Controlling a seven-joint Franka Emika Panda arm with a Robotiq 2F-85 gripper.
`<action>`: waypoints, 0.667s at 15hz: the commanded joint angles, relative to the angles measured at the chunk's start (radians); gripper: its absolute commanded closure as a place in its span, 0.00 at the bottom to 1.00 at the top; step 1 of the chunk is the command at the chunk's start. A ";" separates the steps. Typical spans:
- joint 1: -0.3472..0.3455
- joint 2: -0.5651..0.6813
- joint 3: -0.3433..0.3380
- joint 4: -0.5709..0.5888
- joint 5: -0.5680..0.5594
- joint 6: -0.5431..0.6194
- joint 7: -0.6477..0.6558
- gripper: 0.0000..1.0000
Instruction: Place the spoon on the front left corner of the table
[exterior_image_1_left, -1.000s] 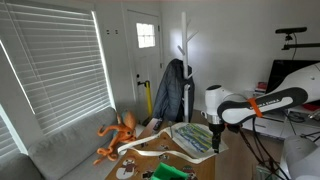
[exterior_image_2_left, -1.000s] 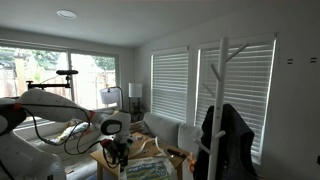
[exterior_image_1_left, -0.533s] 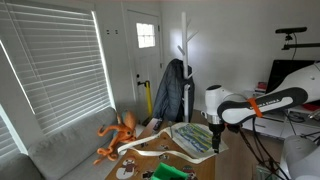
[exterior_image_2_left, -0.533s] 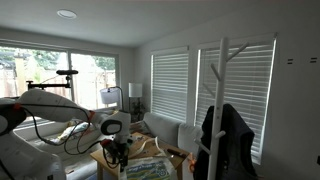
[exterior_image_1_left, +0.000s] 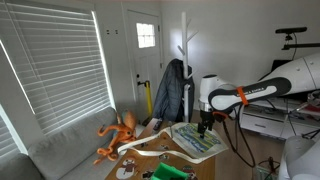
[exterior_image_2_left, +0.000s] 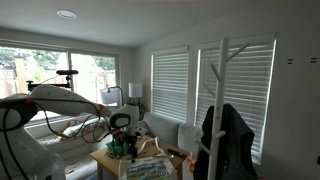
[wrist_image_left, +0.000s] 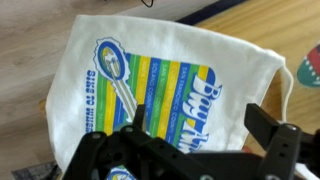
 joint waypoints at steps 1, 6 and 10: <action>-0.049 0.173 -0.022 0.180 0.040 0.043 0.098 0.00; -0.077 0.407 -0.022 0.349 0.057 0.232 0.307 0.00; -0.062 0.394 -0.034 0.314 0.031 0.243 0.289 0.00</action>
